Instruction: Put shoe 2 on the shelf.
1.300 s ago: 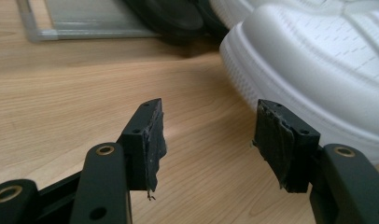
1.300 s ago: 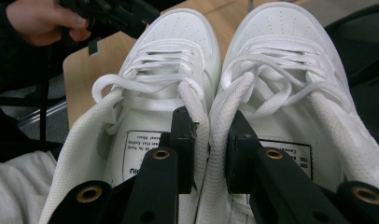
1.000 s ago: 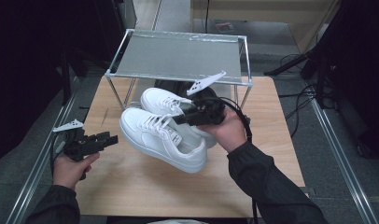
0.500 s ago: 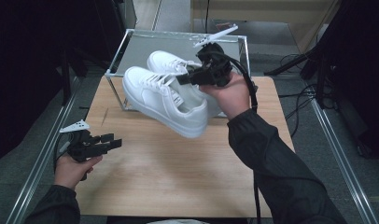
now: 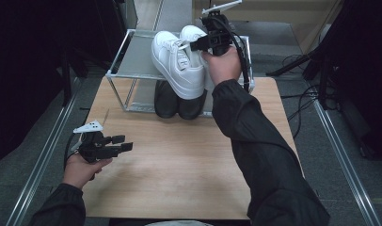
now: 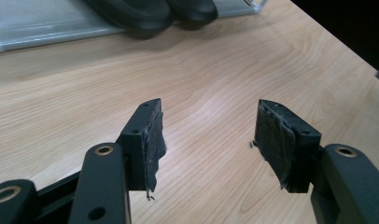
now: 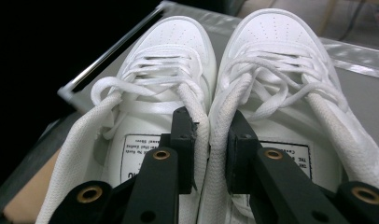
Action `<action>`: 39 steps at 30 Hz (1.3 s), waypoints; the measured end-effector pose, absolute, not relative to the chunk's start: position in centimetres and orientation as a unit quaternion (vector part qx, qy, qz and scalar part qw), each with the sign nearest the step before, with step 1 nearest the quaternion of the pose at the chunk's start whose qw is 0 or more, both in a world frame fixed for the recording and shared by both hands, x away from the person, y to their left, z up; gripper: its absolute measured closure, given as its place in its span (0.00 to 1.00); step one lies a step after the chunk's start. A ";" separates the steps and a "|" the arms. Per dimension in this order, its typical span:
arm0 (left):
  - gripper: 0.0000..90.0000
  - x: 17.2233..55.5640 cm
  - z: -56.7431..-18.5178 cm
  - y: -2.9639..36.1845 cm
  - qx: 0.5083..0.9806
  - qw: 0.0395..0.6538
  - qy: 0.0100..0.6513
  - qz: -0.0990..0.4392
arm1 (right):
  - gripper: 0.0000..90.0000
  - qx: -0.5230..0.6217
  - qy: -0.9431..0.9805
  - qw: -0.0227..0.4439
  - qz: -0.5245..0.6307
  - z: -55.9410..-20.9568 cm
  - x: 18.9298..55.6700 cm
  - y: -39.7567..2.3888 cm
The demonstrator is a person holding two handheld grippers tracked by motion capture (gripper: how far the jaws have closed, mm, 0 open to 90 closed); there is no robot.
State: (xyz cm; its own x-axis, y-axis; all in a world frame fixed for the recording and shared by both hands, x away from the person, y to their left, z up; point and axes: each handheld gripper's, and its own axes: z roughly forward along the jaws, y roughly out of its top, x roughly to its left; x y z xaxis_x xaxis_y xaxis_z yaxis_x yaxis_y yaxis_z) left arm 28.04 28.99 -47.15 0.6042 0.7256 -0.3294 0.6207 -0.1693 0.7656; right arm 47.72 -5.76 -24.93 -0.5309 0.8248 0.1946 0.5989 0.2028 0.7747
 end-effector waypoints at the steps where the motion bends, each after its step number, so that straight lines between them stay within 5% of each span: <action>1: 0.47 28.1 -47.1 28.9 0.765 0.470 0.438 0.052 | 0.86 0.477 0.756 0.138 0.426 -25.0 48.1 -5.6; 12: 0.47 29.0 -47.0 27.9 0.773 0.473 0.421 0.042 | 0.85 0.583 0.685 0.160 0.407 -27.0 51.1 -2.6; 29: 0.46 29.3 -47.0 27.5 0.779 0.469 0.413 0.044 | 0.80 0.557 0.719 0.195 0.368 -27.3 52.9 -1.8; 39: 0.46 29.3 -46.9 27.1 0.783 0.471 0.403 0.043 | 0.60 0.551 0.719 0.170 0.387 -27.4 52.6 -2.3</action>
